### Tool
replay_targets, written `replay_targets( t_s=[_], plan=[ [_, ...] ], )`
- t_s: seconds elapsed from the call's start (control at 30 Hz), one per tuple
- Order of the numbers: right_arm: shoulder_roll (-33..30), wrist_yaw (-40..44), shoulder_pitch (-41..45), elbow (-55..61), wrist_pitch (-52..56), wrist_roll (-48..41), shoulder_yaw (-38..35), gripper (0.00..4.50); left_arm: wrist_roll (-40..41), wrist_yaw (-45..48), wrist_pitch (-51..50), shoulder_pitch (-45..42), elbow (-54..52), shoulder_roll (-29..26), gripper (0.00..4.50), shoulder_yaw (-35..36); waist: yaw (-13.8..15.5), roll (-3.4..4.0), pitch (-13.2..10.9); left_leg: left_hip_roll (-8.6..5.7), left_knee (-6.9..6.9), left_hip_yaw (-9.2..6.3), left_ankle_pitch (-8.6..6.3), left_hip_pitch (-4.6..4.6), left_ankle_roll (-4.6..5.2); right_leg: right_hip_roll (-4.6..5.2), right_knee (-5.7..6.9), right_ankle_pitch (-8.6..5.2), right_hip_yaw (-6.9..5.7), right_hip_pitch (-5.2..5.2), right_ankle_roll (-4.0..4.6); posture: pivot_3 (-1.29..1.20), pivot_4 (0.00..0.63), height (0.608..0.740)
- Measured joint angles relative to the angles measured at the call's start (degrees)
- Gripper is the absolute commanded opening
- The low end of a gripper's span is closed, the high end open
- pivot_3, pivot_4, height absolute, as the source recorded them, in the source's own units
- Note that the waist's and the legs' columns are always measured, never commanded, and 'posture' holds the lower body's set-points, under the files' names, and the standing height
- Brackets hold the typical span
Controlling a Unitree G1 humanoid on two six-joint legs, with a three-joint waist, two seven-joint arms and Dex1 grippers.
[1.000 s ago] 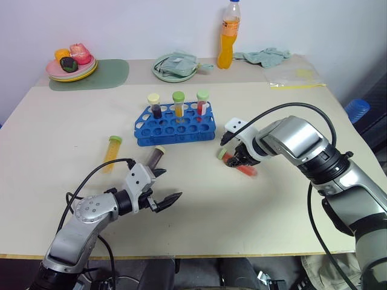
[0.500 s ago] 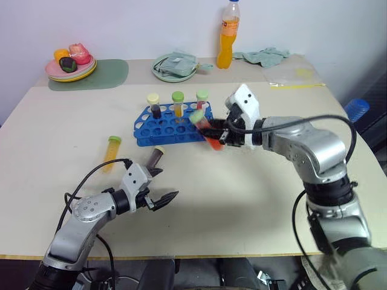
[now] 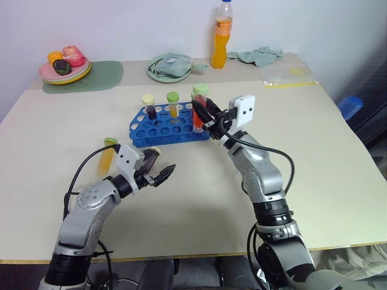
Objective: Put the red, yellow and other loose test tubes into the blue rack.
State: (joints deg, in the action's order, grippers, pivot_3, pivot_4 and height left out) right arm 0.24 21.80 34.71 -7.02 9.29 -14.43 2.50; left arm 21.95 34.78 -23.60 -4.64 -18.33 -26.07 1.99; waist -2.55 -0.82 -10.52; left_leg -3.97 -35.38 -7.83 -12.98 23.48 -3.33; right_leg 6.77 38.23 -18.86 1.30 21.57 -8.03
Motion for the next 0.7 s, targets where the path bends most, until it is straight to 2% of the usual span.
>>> replay_targets(
  t_s=[0.3, 0.7],
  plan=[
    [0.2, -1.0, 5.2, -16.3, -11.4, 3.3, -1.0, 0.83, 0.1, -1.1, -3.5, 0.6, -4.3, -1.3, 4.50, 0.1, 0.0, 0.01, 0.0, 0.01, 0.07, 0.00, 0.02, -0.01, -0.04, 0.00, 0.00, 0.00, 0.01, 0.03, 0.01, 0.00, 0.150, 0.740],
    [0.7, -2.5, 7.3, -23.2, -15.6, 5.4, -1.2, 0.83, 0.1, -2.5, -5.2, 0.5, -5.6, -1.3, 4.50, 0.6, 0.0, 0.01, 0.0, 0.01, 0.08, 0.00, 0.09, -0.02, -0.16, -0.01, 0.00, 0.01, 0.02, 0.02, 0.02, 0.00, 0.150, 0.740]
  ],
)
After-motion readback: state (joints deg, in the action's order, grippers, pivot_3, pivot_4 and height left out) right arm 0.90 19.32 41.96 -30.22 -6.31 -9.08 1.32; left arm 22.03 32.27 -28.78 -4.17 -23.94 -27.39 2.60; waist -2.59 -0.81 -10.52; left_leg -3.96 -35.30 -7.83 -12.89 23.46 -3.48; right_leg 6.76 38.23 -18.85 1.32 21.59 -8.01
